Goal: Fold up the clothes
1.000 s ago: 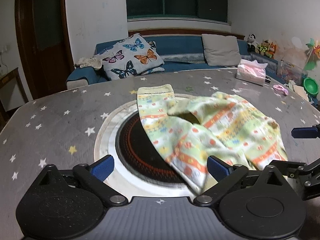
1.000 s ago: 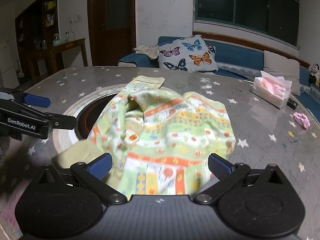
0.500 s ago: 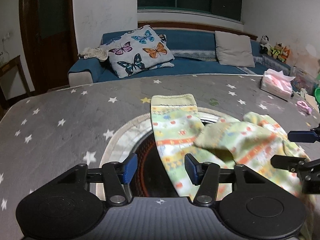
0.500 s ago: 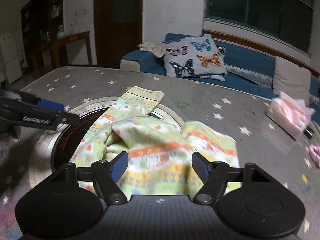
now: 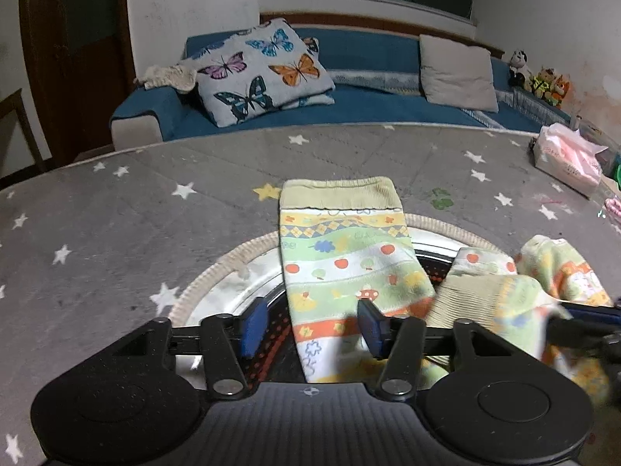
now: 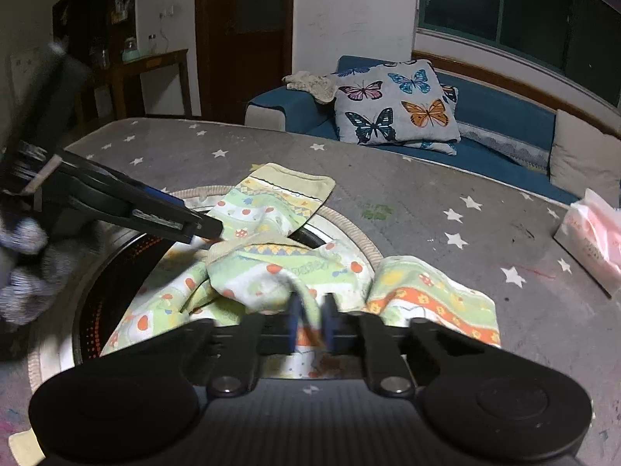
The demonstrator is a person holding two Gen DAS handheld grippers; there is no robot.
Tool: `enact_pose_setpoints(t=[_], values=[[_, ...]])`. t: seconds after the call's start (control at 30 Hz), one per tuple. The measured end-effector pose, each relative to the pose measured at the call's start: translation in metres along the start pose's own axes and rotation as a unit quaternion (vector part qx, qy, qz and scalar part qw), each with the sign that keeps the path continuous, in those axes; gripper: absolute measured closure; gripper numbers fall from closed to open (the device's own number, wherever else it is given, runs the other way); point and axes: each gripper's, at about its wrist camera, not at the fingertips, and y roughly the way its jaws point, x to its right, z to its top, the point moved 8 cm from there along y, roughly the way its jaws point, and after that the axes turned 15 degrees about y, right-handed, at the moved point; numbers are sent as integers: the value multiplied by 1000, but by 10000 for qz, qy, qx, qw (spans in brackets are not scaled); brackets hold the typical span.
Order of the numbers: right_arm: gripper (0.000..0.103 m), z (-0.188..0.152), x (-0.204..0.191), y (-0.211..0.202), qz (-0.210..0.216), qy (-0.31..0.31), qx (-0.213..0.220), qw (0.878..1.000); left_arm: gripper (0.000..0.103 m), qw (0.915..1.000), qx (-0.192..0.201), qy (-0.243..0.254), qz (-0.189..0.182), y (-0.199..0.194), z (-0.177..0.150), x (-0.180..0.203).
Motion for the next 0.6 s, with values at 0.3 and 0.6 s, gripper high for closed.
enact_pose_setpoints(t=[0.3, 0.6], values=[[100, 11, 39, -65, -162, 502, 595, 9968, 100, 9997, 221, -65, -67, 3, 4, 4], [100, -12, 128, -145, -950, 1501, 1116, 9777, 101, 9945, 700, -599, 507, -57, -5, -31]])
